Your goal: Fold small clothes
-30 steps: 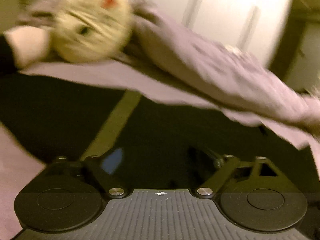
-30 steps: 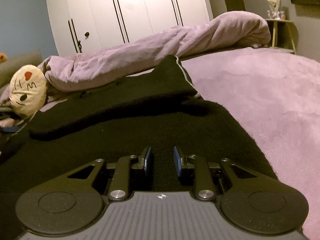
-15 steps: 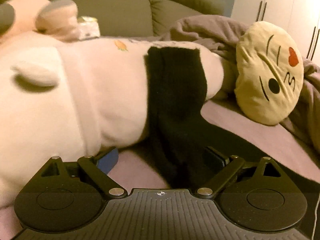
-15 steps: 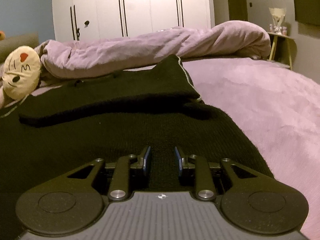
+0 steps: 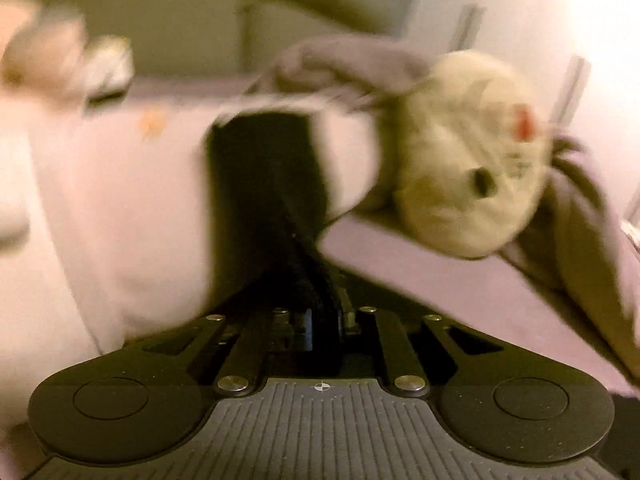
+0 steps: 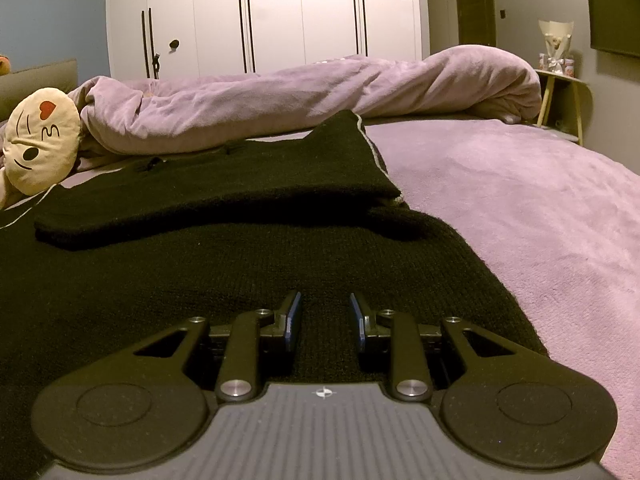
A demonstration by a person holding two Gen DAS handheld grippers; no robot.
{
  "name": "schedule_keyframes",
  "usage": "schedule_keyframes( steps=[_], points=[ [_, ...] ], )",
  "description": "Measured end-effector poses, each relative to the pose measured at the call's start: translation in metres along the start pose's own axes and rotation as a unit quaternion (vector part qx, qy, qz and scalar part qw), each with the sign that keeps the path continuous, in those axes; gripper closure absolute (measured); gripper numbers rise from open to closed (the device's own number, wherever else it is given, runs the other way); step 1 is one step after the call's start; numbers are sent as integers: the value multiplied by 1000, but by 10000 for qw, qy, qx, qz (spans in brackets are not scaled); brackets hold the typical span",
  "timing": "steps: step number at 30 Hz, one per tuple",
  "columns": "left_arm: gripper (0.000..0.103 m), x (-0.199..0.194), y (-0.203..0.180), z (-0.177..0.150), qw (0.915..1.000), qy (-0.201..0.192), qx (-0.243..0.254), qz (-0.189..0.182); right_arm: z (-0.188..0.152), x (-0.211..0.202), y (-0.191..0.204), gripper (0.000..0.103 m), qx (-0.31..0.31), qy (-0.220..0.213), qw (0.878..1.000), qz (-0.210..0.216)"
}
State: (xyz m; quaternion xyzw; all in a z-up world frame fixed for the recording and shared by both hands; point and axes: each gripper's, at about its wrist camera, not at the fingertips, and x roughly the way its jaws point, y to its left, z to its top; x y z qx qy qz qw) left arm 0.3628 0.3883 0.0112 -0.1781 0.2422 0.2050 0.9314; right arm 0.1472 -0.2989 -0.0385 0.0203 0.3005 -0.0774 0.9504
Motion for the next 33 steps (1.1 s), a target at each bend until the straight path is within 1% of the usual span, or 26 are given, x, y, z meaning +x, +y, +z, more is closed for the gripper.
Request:
schedule_keyframes(
  steps=[2, 4, 5, 6, 7, 9, 10, 12, 13, 14, 15, 16, 17, 18, 19, 21, 23, 24, 25, 26, 28, 29, 31, 32, 33],
  points=[
    [91, -22, -31, 2, 9976, -226, 565, -341, 0, 0, 0, 77, 8, 0, 10000, 6],
    [91, -49, -71, 0, 9891, -464, 1156, -787, 0, 0, -1, 77, 19, -9, 10000, 13],
    [91, -61, -92, -4, 9824, -572, 1474, -989, 0, 0, -1, 77, 23, -14, 10000, 15],
    [91, -76, -117, -12, 9727, -684, 1836, -1248, -1, 0, -1, 77, 27, -21, 10000, 17],
    [91, -86, -137, -20, 9640, -710, 2074, -1504, -1, 0, -1, 77, 24, -25, 10000, 12],
    [89, -108, -183, -46, 9441, -528, 2486, -2098, -1, 0, -1, 77, 14, -25, 10000, 2],
    [88, -116, -202, -63, 9361, -429, 2678, -2239, -1, 0, -1, 77, 24, -23, 10000, 10],
    [74, -125, -237, -103, 9208, -138, 3109, -2350, -1, 0, -1, 77, 33, -22, 10000, 17],
    [67, -126, -248, -121, 9165, 99, 3213, -2382, -1, 0, -1, 77, 32, -21, 10000, 17],
    [52, -128, -254, -137, 9138, 377, 3228, -2436, -1, 0, 0, 77, 27, -17, 10000, 14],
    [42, -129, -257, -150, 9139, 598, 3162, -2475, -1, 0, 0, 77, 19, -13, 10000, 9],
    [38, -132, -255, -162, 9184, 743, 3028, -2435, -1, 0, -1, 77, 19, -13, 10000, 8],
    [32, -138, -250, -171, 9234, 839, 2909, -2359, 0, 0, -1, 77, 14, -8, 10000, 5],
    [27, -142, -243, -177, 9292, 928, 2755, -2281, 0, 0, 0, 77, 7, 2, 10000, 2],
    [24, -144, -230, -180, 9381, 1036, 2508, -2154, 1, 0, 0, 77, 1, 12, 10000, -1],
    [15, -151, -204, -185, 9539, 1199, 1995, -1894, 2, 0, 1, 77, -56, 46, 10000, -36],
    [15, -156, -178, -187, 9628, 1328, 1662, -1664, 5, 0, 6, 76, -187, 94, 9997, -118],
    [15, -159, -164, -188, 9673, 1380, 1538, -1473, 7, 0, 11, 76, -292, 136, 9993, -200],
    [15, -160, -152, -185, 9703, 1417, 1455, -1314, 9, 0, 16, 75, -417, 174, 9985, -294],
    [15, -160, -145, -183, 9712, 1457, 1422, -1234, 11, -1, 21, 71, -543, 207, 9975, -390],
    [15, -154, -134, -168, 9717, 1485, 1344, -1249, 12, 0, 30, 66, -654, 229, 9960, -569],
    [15, -154, -134, -161, 9740, 1423, 1234, -1260, 11, 0, 31, 65, -631, 210, 9960, -601],
    [12, -150, -140, -143, 9771, 1293, 909, -1428, 8, 1, 30, 64, -582, 154, 9962, -629],
    [6, -147, -148, -135, 9768, 1233, 777, -1570, 7, 1, 30, 63, -574, 129, 9963, -633],
    [4, -145, -154, -131, 9759, 1188, 710, -1690, 6, 1, 30, 62, -560, 105, 9964, -630]
  ],
)
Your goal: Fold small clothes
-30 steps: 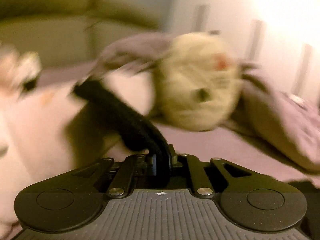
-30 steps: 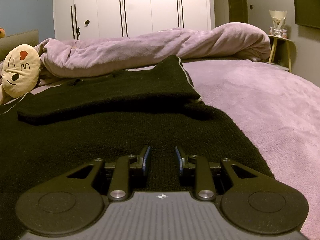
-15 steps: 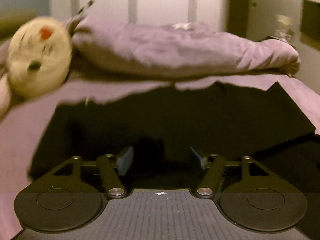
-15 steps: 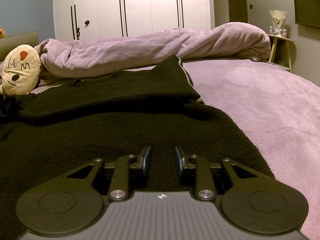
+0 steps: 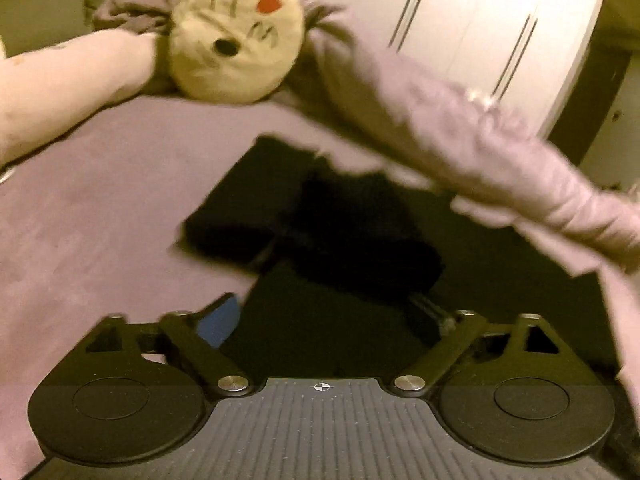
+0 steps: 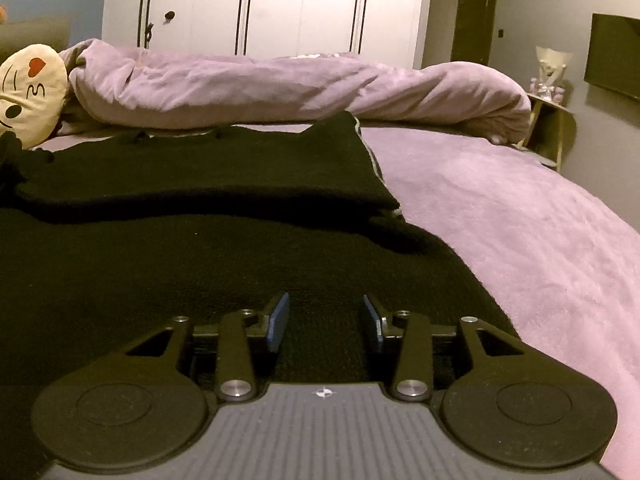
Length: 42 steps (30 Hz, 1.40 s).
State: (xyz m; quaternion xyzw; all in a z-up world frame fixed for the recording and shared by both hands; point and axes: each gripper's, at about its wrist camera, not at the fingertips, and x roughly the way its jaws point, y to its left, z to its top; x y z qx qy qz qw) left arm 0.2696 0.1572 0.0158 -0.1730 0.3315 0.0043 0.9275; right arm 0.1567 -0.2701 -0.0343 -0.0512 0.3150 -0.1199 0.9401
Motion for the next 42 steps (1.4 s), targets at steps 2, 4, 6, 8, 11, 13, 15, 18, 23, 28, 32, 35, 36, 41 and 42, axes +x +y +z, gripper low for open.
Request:
schedule_keyframes(
  steps=[2, 4, 6, 8, 11, 13, 15, 18, 23, 28, 32, 35, 36, 41, 42],
  points=[
    [3, 20, -22, 10, 10000, 10, 10, -70, -2, 0, -2, 61, 65, -35, 10000, 34],
    [2, 45, -44, 18, 9998, 41, 201, 82, -3, 1, -6, 61, 143, -61, 9998, 90],
    [2, 75, -69, 23, 9979, 257, 538, 272, -4, 2, -10, 60, 240, -84, 9995, 168],
    [2, 99, -85, 25, 9942, 428, 808, 565, -6, 3, -15, 60, 353, -104, 9990, 260],
    [40, 128, -93, 26, 9867, 604, 882, 1227, -7, 2, -21, 57, 526, -140, 9976, 418],
    [69, 134, -97, 27, 9849, 668, 963, 1276, -9, 4, -25, 55, 633, -169, 9964, 533],
    [82, 132, -103, 30, 9852, 586, 1042, 1228, -10, 5, -30, 51, 733, -196, 9949, 671],
    [84, 117, -119, 32, 9869, 360, 1218, 1000, -11, 6, -35, 42, 845, -217, 9920, 908],
    [86, 80, -177, 22, 9841, -67, 1755, 244, -11, 7, -35, 37, 836, -224, 9911, 1016],
    [52, 58, -219, -6, 9784, -25, 2000, -525, -10, 6, -35, 36, 818, -206, 9914, 1003],
    [21, 34, -205, -34, 9855, 216, 1606, -508, -7, 6, -34, 34, 779, -151, 9917, 1011],
    [14, 7, -167, -57, 9910, 208, 1308, -186, -1, 5, -30, 33, 656, -7, 9929, 994],
    [12, 2, -155, -63, 9916, 174, 1283, 14, 4, 4, -28, 33, 569, 109, 9937, 955],
    [9, -26, -74, -95, 9875, 109, 951, 1251, 38, -15, -18, 42, 946, 287, 9859, 1349],
    [9, -26, -60, -101, 9871, 244, 810, 1358, 46, -16, -11, 43, 1106, 307, 9810, 1564]
  ],
)
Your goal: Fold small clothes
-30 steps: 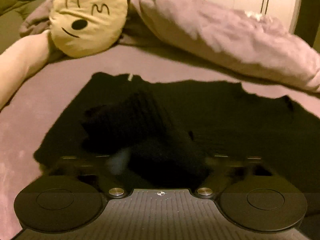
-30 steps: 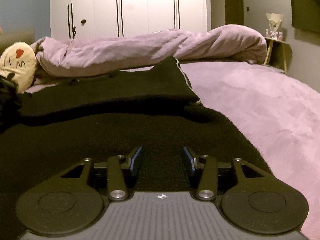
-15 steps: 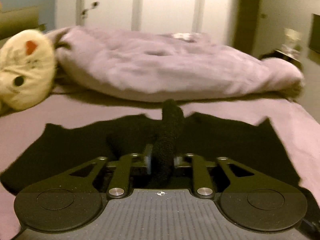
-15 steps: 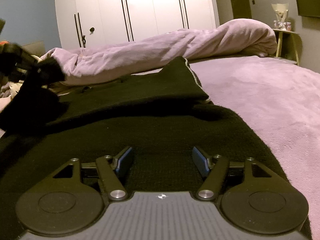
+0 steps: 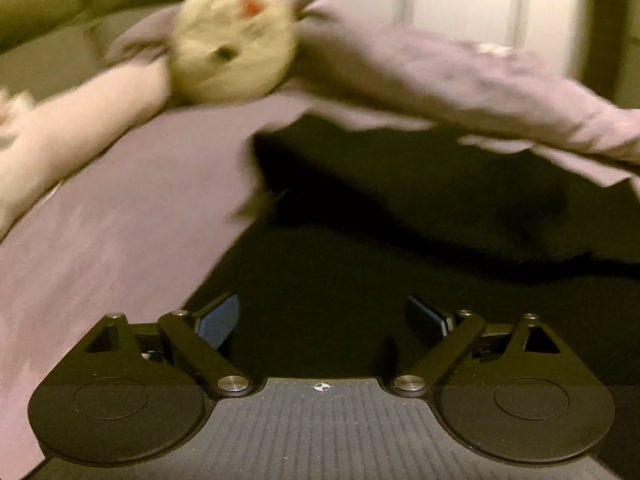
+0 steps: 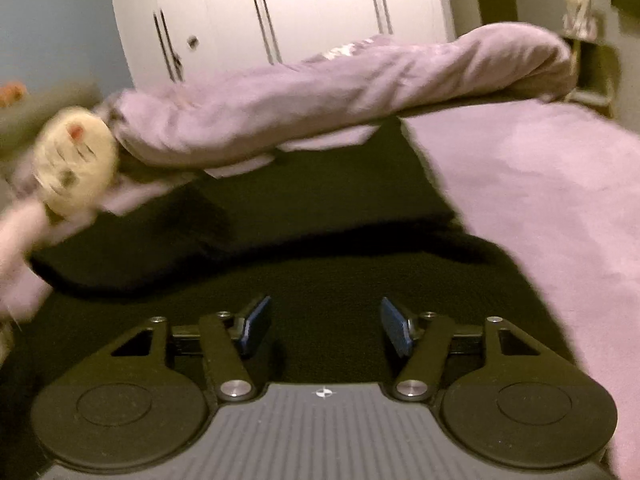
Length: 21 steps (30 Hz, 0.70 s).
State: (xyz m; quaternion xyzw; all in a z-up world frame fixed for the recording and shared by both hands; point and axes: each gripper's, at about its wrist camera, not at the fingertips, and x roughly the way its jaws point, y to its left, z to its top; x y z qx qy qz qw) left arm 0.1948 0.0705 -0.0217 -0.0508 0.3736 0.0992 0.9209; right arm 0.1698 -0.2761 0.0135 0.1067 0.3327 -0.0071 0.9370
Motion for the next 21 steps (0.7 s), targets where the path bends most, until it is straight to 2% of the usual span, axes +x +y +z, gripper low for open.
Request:
schedule_keyframes(
  steps=[2, 3, 5, 9, 14, 16, 21],
  points=[
    [9, 6, 18, -11, 9993, 271, -275, 10, 8, 11, 16, 52, 278, 218, 9982, 475],
    [8, 4, 23, -17, 9991, 204, -362, -51, 11, 21, 24, 54, 458, 368, 9955, 742],
    [8, -1, 22, -20, 9997, 83, -237, -30, 13, 46, 40, 56, 791, 692, 9888, 1064],
    [7, -2, 22, -25, 9998, 68, -170, -90, 14, 95, 57, 59, 1500, 1061, 9766, 1115],
    [6, -2, 31, -26, 9993, 65, -241, -279, 20, 125, 59, 91, 2300, 1155, 9590, 1188],
    [6, -4, 32, -28, 9991, 67, -291, -309, 23, 129, 62, 93, 2258, 1134, 9603, 1180],
    [6, -8, 38, -26, 9980, 95, -496, -379, 39, 108, 71, 94, 1733, 557, 9746, 1308]
  ],
)
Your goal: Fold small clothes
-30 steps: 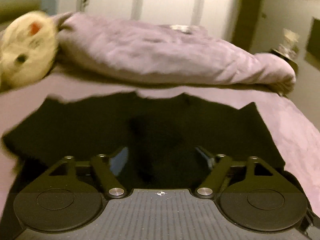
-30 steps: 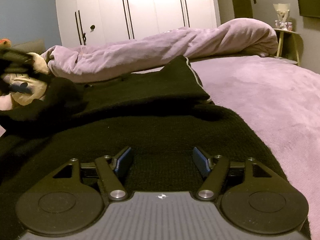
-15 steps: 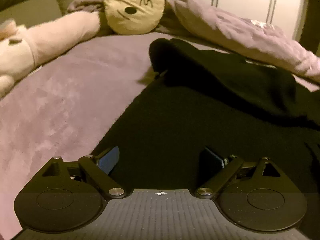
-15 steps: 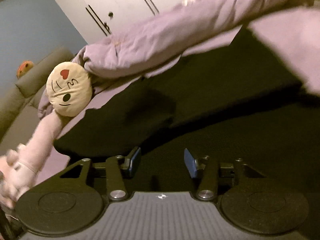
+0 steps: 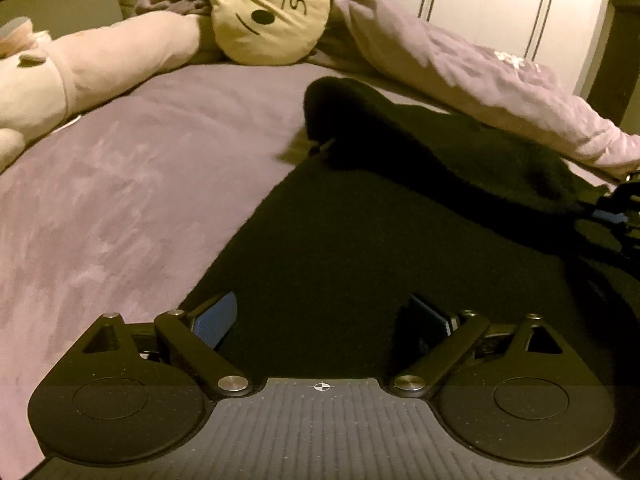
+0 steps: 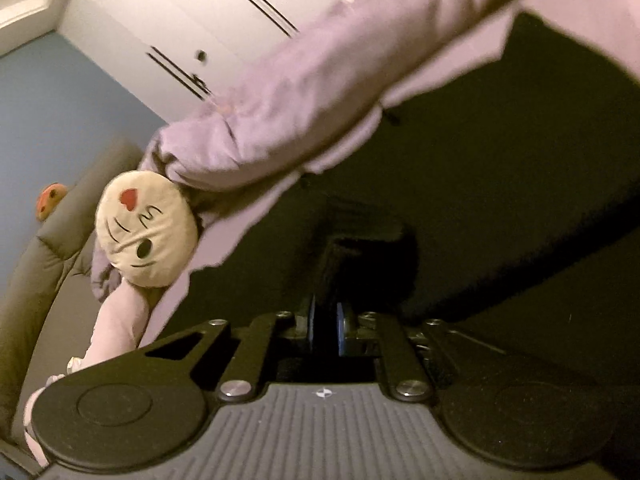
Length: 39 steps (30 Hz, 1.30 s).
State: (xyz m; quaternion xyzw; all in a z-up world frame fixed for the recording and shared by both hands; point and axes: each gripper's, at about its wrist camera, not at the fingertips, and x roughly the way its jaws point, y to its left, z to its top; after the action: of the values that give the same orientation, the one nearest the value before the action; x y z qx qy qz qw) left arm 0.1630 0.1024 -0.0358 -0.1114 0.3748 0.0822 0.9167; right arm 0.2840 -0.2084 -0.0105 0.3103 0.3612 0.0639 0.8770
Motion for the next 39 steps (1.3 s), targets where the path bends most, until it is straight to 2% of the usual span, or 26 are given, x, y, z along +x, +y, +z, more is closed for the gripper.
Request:
schedule_keyframes(
  steps=[7, 11, 13, 18, 26, 31, 32, 36, 39],
  points=[
    [6, -7, 7, 9, 9998, 17, -214, -10, 32, -25, 6, 94, -490, -717, 9954, -410],
    [6, -6, 6, 11, 9997, 5, -254, 7, 53, -47, 14, 94, -1415, -1338, 9765, -925],
    [6, -5, 4, 10, 9996, 42, -265, 11, 60, -49, 12, 94, -1742, -1446, 9659, -1260],
    [6, -6, -4, 4, 9999, 87, -52, 59, 65, -28, -26, 85, -1635, -625, 9681, -1795],
    [6, -8, -4, -2, 9997, 129, 113, 175, 61, -26, -61, 76, -759, -490, 9821, -1654],
    [6, -10, -6, -8, 9995, 146, 198, 197, 62, -17, -74, 76, -345, -466, 9867, -1519],
    [5, -11, -6, -9, 9995, 142, 211, 198, 63, -14, -75, 82, -372, -424, 9869, -1510],
    [5, -12, -9, -10, 9994, 154, 204, 220, 73, -6, -68, 92, -770, -361, 9842, -1553],
    [4, -11, -10, -8, 9991, 188, 242, 281, 77, -6, -51, 93, -1516, -654, 9675, -1914]
  ],
)
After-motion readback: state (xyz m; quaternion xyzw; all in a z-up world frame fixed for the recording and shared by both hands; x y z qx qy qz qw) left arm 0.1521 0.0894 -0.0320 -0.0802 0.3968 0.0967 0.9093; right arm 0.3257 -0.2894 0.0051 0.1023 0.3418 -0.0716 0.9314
